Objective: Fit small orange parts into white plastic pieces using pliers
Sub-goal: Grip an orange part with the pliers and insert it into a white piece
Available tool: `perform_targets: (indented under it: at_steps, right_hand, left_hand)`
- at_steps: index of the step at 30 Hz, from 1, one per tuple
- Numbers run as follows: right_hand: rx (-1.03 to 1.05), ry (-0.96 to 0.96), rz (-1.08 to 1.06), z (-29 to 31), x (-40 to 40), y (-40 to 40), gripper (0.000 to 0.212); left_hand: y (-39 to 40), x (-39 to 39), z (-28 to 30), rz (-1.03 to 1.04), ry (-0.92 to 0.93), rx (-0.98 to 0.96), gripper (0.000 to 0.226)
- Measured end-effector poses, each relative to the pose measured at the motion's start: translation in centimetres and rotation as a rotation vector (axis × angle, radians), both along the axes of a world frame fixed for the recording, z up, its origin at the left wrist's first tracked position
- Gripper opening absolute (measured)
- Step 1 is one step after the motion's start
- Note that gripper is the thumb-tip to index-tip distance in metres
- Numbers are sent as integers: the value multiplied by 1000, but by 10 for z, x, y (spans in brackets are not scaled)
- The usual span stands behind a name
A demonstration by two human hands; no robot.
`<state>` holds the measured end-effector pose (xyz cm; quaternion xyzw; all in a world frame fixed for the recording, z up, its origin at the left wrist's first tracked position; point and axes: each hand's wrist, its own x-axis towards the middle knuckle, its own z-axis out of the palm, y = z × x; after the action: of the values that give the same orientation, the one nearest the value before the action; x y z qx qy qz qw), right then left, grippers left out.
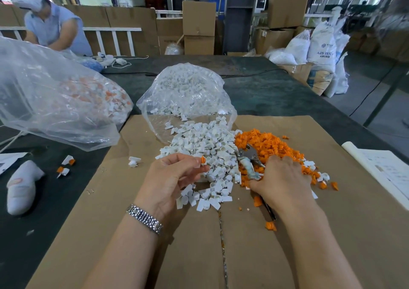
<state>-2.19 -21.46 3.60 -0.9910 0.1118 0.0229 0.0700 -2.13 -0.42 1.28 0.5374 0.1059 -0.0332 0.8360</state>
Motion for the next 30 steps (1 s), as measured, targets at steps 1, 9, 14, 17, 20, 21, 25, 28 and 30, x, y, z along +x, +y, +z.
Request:
perform_targets:
  at_steps: [1, 9, 14, 17, 20, 21, 25, 28, 30]
  right_hand:
    - [-16, -10, -2, 1, 0, 2, 57]
    - [315, -124, 43, 12, 3, -6, 22]
    - [682, -38, 113, 26, 6, -5, 13]
    - [754, 41, 150, 27, 2, -1, 15]
    - [920, 70, 158, 30, -3, 2, 23]
    - [1002, 93, 164, 31, -6, 4, 25]
    - [1066, 178, 240, 27, -16, 14, 26]
    - [880, 165, 320, 21, -21, 24, 30]
    - [803, 126, 376, 17, -27, 31, 34]
  left_hand:
    - [1, 0, 0, -3, 5, 5, 24]
    - [1, 0, 1, -29, -20, -46, 30]
    - [2, 0, 3, -9, -43, -32, 40]
    - [2, 0, 3, -4, -50, -45, 42]
    - [3, 1, 2, 9, -47, -66, 39]
    - [3, 1, 2, 12, -46, -70, 35]
    - [2, 4, 2, 31, -53, -77, 32]
    - [4, 6, 5, 62, -72, -106, 39]
    - [5, 8, 6, 71, -84, -111, 39]
